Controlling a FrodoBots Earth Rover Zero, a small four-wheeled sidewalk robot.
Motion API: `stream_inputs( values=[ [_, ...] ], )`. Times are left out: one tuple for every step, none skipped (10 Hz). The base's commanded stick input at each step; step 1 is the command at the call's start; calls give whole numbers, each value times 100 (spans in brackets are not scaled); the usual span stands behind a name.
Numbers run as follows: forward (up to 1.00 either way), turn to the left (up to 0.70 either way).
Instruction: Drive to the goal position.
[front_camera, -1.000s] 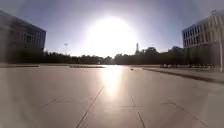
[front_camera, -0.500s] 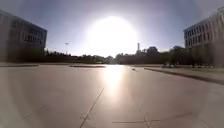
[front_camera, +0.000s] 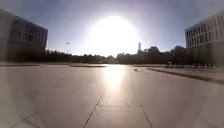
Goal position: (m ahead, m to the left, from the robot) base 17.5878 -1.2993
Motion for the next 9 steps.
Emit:
stream_inputs(
  values=[
    [70,-5],
    [70,-34],
    [70,-35],
    [70,-35],
    [70,-18],
    [70,0],
    [70,0],
    [70,0],
    [70,0]
  ],
)
